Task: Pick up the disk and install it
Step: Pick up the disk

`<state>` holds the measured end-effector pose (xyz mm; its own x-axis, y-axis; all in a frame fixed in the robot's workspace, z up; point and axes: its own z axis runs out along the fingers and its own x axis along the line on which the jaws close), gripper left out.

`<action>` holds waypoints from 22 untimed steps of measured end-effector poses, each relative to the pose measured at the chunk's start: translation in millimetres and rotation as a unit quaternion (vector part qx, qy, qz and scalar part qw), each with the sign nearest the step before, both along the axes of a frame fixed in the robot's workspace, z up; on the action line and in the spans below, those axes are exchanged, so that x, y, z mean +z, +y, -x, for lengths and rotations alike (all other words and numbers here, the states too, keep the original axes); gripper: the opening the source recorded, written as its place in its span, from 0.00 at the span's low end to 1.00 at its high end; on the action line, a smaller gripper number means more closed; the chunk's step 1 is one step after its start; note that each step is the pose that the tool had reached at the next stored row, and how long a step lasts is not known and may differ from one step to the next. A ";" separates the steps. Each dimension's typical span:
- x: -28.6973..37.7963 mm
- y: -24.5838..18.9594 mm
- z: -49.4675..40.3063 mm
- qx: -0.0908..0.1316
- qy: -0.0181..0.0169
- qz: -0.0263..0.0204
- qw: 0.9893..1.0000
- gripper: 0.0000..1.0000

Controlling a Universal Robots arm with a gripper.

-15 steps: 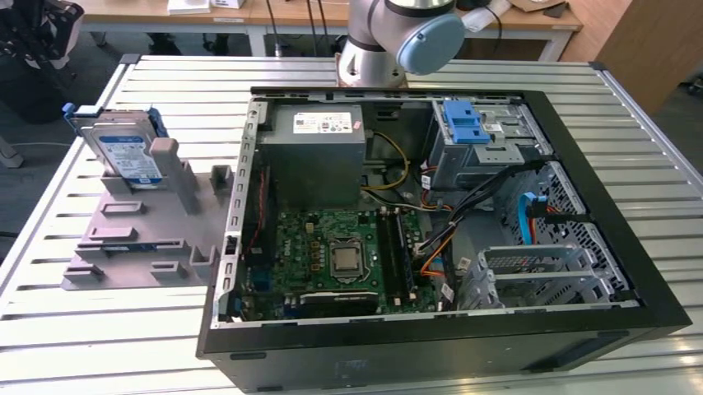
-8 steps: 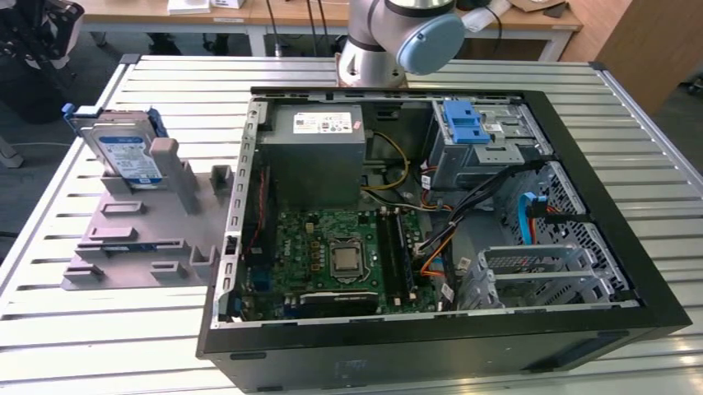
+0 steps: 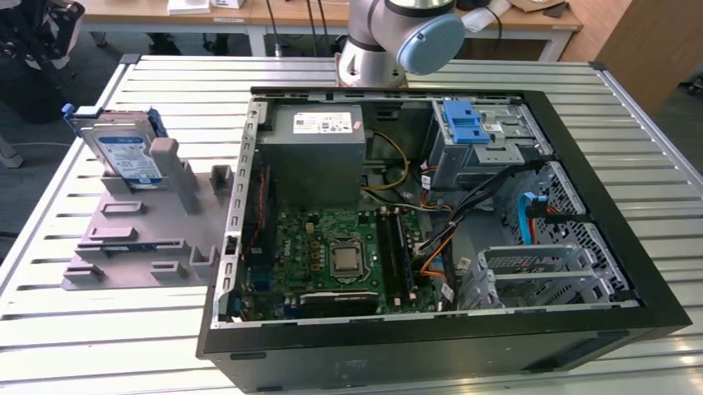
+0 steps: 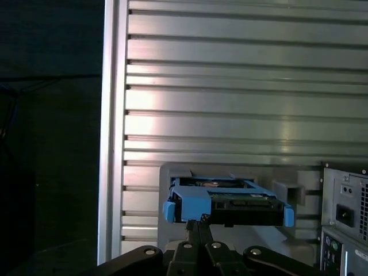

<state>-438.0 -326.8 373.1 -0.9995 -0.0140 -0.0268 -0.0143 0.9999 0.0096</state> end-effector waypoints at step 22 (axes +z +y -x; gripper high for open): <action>-0.7 0.0 0.0 0.064 0.000 0.000 0.998 0.11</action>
<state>-438.0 -326.8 372.4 -0.9896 -0.1411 -0.0269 -0.1414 0.9899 0.0096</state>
